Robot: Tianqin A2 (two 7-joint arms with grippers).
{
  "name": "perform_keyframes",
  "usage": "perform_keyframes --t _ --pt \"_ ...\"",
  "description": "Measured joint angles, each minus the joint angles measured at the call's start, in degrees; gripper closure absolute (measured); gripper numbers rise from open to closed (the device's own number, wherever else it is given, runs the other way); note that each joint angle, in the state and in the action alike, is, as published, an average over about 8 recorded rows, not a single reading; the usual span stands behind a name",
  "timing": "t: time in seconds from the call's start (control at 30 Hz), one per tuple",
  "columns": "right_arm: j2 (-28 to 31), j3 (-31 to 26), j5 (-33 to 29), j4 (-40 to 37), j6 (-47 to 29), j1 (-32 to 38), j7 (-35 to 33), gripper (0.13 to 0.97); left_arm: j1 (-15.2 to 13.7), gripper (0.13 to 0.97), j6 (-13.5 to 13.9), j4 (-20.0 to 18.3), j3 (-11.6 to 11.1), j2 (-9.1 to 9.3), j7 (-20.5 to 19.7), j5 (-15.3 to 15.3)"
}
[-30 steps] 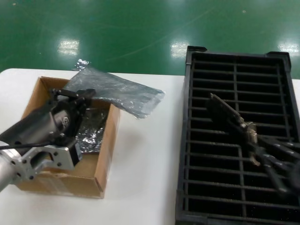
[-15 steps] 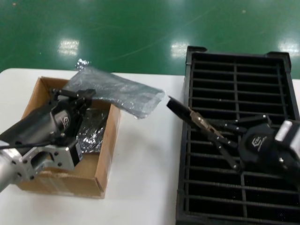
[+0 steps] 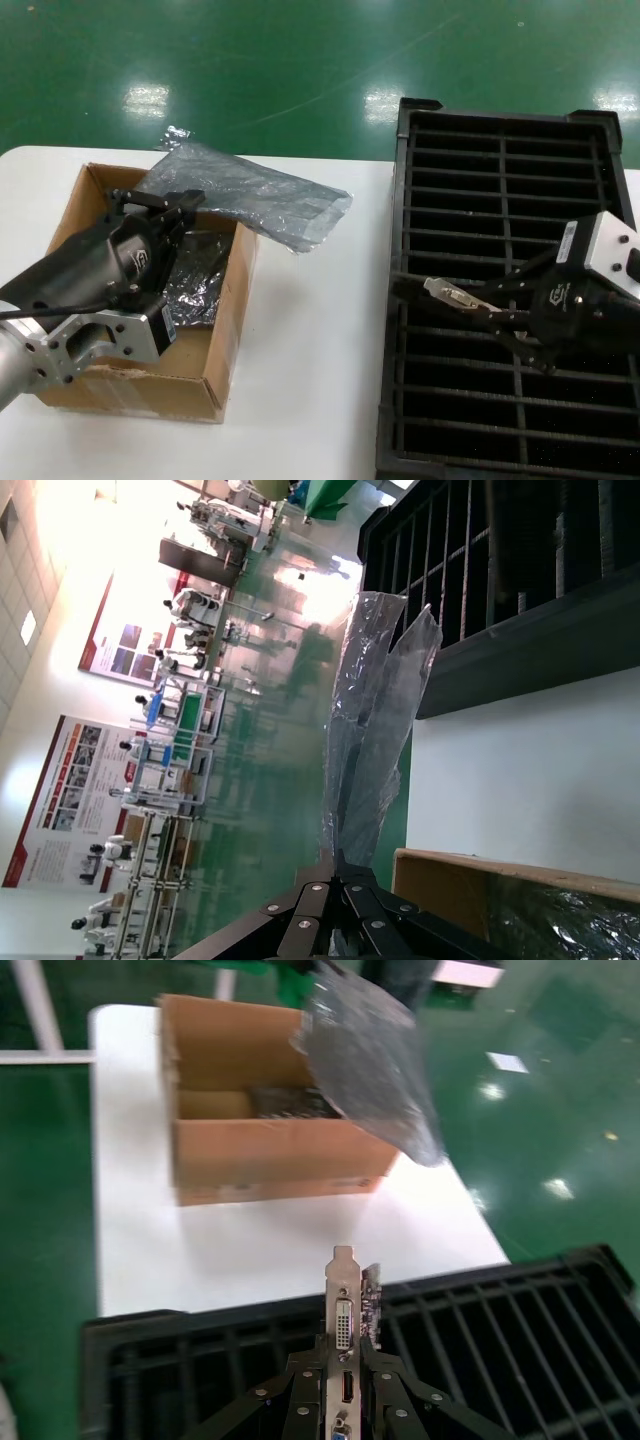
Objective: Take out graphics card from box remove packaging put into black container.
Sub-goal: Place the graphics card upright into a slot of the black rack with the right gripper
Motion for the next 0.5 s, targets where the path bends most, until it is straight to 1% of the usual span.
perform_keyframes --t 0.2,0.5 --pt "0.18 0.30 3.19 0.56 -4.80 2.47 -2.08 0.910 0.00 0.958 0.00 0.00 0.00 0.00 0.00 0.00" --pt "0.47 0.59 4.06 0.80 -5.58 2.67 -2.78 0.910 0.00 0.958 0.00 0.00 0.00 0.00 0.00 0.00"
